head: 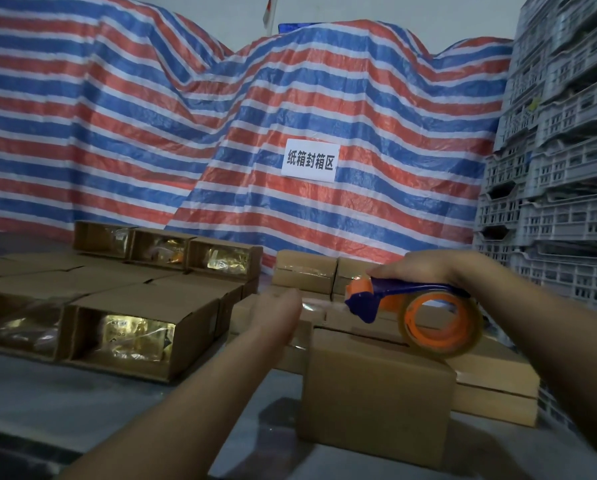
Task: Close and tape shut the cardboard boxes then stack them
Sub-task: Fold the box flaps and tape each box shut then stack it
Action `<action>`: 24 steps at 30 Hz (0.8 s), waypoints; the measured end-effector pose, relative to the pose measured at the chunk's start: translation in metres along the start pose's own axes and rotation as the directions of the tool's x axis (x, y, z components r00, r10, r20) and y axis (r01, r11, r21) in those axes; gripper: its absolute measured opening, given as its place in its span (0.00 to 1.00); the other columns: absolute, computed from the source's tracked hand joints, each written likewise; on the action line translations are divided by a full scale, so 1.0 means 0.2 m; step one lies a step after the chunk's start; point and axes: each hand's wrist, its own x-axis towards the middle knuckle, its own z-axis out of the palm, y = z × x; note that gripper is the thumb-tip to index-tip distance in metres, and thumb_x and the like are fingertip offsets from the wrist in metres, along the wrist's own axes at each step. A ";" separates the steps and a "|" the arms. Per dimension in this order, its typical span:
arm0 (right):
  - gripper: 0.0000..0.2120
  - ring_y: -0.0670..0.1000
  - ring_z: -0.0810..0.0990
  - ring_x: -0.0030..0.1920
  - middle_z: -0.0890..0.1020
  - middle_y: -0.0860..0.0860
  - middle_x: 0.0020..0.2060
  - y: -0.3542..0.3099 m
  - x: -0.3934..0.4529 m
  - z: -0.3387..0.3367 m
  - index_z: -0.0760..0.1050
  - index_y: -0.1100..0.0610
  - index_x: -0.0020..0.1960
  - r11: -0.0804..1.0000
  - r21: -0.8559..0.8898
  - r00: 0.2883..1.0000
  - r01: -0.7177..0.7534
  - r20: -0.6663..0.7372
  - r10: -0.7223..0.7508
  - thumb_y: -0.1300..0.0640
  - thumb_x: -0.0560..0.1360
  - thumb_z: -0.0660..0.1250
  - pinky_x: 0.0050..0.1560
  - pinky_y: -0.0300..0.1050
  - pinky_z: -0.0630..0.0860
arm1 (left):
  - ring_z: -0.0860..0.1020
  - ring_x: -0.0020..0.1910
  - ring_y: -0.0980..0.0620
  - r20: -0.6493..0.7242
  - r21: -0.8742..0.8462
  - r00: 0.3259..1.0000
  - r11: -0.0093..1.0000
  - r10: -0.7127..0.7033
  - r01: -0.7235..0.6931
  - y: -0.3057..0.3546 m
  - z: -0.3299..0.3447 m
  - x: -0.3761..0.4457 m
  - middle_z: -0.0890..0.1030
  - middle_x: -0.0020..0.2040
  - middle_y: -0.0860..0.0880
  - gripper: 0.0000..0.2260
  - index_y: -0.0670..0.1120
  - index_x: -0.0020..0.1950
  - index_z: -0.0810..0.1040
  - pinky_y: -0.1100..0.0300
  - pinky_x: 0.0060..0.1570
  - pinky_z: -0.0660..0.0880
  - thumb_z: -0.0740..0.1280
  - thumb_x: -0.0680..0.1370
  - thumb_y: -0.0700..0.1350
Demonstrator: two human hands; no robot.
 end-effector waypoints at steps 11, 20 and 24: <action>0.25 0.42 0.79 0.27 0.81 0.45 0.26 -0.18 0.08 0.07 0.78 0.51 0.50 0.983 -0.181 0.992 -0.013 0.122 0.036 0.30 0.78 0.58 0.40 0.39 0.73 | 0.76 0.31 0.53 0.058 0.165 0.998 0.986 0.004 -0.013 -0.13 -0.13 0.01 0.80 0.43 0.47 0.10 0.43 0.57 0.76 0.65 0.24 0.69 0.65 0.81 0.49; 0.21 0.43 0.78 0.31 0.80 0.45 0.31 -0.16 0.08 0.07 0.77 0.50 0.48 0.993 -0.113 0.994 0.017 0.107 -0.005 0.35 0.81 0.57 0.38 0.35 0.71 | 0.72 0.34 0.54 0.102 0.276 0.987 0.957 -0.122 0.090 -0.26 -0.06 0.01 0.76 0.43 0.47 0.13 0.44 0.59 0.73 0.62 0.30 0.68 0.63 0.81 0.53; 0.22 0.41 0.78 0.25 0.80 0.44 0.25 -0.18 0.06 0.08 0.76 0.52 0.49 0.991 -0.130 0.990 -0.017 0.136 0.035 0.34 0.81 0.57 0.33 0.35 0.71 | 0.70 0.35 0.53 0.091 0.291 0.985 0.950 -0.149 0.117 -0.31 0.02 0.00 0.73 0.42 0.47 0.15 0.45 0.61 0.73 0.61 0.31 0.68 0.61 0.82 0.54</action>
